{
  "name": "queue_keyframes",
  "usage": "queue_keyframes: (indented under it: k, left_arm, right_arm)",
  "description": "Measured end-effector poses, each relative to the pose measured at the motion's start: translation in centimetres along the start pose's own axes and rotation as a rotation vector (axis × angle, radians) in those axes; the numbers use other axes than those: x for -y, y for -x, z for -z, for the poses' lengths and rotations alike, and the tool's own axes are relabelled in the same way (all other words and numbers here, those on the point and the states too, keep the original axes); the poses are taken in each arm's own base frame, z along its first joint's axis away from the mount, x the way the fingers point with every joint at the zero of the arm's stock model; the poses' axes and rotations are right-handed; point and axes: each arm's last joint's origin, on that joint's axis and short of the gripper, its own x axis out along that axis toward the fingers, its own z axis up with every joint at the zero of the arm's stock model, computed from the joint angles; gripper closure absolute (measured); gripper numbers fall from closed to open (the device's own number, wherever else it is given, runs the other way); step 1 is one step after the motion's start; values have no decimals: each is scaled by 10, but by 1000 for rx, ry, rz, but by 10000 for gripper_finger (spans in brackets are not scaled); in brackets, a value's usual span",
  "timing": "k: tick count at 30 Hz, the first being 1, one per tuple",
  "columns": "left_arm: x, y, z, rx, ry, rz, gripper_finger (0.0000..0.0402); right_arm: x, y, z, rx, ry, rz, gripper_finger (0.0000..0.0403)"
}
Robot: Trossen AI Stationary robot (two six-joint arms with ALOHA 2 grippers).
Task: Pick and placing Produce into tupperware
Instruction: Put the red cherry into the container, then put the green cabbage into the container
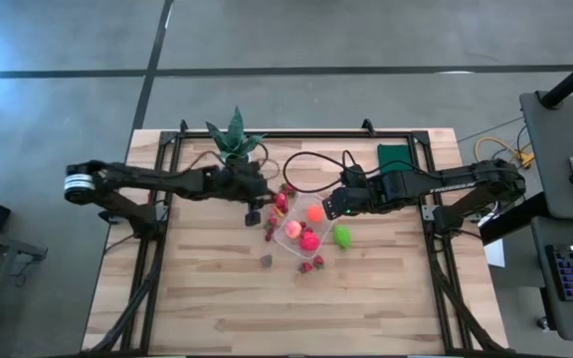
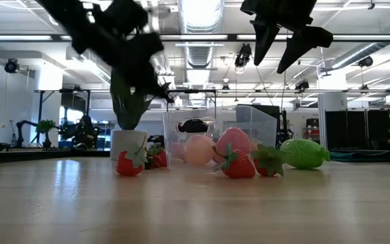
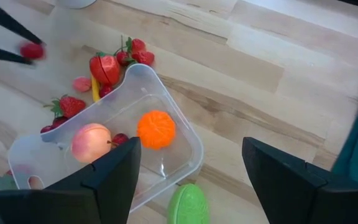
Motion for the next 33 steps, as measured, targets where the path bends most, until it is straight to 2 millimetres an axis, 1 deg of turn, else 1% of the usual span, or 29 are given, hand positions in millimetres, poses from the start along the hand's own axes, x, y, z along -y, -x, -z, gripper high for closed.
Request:
queue_keyframes:
  k: [3,5,7,9,11,14,16,18,23,24,27,30,33]
  left_arm:
    - [-1,10,-25,136,-13,84,326]
    - [0,4,-34,150,-16,133,326]
    - [0,-9,-35,121,14,173,326]
    - [1,-28,-35,78,67,204,326]
    - [3,-48,-35,42,132,234,326]
    - [6,-72,-40,4,215,253,326]
    - [9,-83,-41,-18,248,264,321]
    - [13,-90,-42,-36,266,272,306]
    - [20,-91,-38,-73,261,239,249]
    - [20,-90,-36,-86,261,232,236]
    - [20,-86,-38,-76,259,231,205]
    - [19,-79,-44,-51,256,231,186]
    - [19,-71,-49,-38,269,232,179]
  right_arm:
    - [0,0,0,-2,3,4,131]
    - [2,0,1,-9,11,20,131]
    - [6,2,2,-20,24,43,131]
    - [11,6,2,-29,25,68,131]
    - [17,12,1,-30,16,87,131]
    - [27,26,1,-10,-17,97,131]
    - [33,35,2,7,-46,87,131]
    - [39,45,4,24,-71,73,131]
    - [52,63,11,34,-93,63,131]
    - [54,65,13,31,-87,64,131]
    - [58,69,20,15,-65,87,131]
    - [59,70,27,3,-52,114,131]
    - [57,69,31,1,-40,111,131]
